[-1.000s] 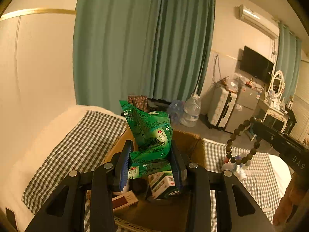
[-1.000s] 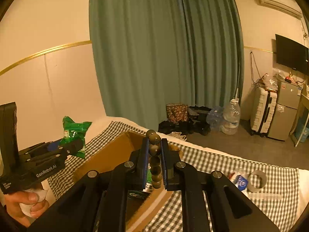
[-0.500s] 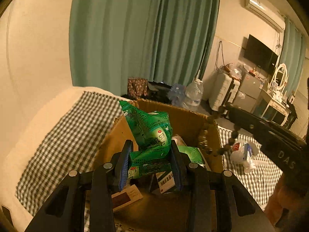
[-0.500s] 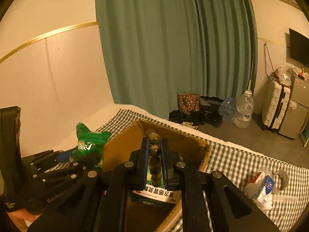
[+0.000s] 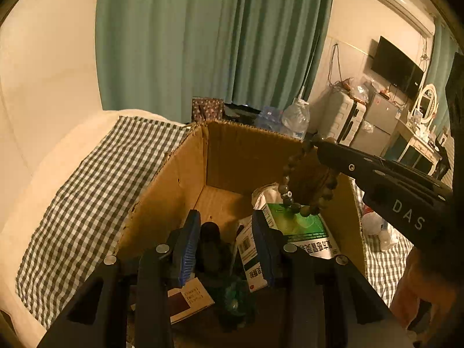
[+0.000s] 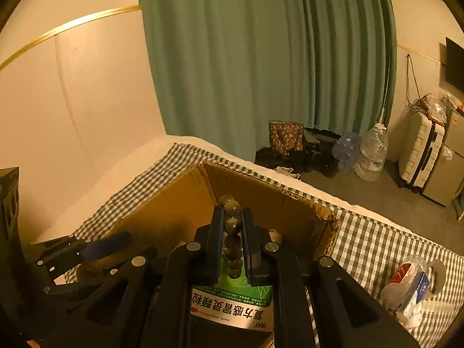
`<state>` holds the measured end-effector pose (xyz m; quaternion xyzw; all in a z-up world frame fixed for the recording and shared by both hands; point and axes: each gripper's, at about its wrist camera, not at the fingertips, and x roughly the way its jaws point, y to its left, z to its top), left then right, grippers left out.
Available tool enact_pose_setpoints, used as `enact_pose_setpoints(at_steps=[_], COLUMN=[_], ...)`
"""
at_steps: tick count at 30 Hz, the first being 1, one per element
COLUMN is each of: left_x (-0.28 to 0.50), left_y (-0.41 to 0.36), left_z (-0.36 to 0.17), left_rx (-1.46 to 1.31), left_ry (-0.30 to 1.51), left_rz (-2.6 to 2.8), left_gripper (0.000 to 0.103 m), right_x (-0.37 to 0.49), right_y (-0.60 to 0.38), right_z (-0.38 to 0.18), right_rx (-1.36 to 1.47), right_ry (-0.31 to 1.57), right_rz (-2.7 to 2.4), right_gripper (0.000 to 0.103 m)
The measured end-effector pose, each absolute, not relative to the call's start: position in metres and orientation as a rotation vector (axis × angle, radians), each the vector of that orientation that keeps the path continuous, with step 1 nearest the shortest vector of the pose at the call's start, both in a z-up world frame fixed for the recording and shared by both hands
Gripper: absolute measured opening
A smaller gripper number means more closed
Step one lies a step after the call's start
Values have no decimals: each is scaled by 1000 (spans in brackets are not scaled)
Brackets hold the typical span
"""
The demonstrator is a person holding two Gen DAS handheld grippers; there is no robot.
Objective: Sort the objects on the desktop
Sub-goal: 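Lower the green bag and bracelet into the box and open both tools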
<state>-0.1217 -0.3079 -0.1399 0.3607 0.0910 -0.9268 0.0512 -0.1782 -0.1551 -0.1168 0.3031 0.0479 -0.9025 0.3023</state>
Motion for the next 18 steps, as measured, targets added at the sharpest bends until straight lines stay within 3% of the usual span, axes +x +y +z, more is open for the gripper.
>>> enact_pose_setpoints(at_steps=[7,9,11,12,18], left_x=[-120,-120,-120,-118,-111], left_y=[-314,-315,-315,-314,-312], left_z=[-137,-136,-134,-131,-115], left_rx=[1066,1064,1060,1048,995], left_ry=[300,310,312,307,363], left_rz=[-2801,-2793,-2794,-2798,-2848], left_gripper=[39,39,40,40,42], right_x=[-178,-177,-176,-174,-160], right_y=[-154,-152,-149,-147,-131], right_z=[-127,-126,-122,-118,-96], right_rx=[810,810,798,782,716], right_ry=[143,139,130,127,135], right_rz=[-2418,-2422,-2430,-2441,-2481], right_gripper=[12,17,37,40,41])
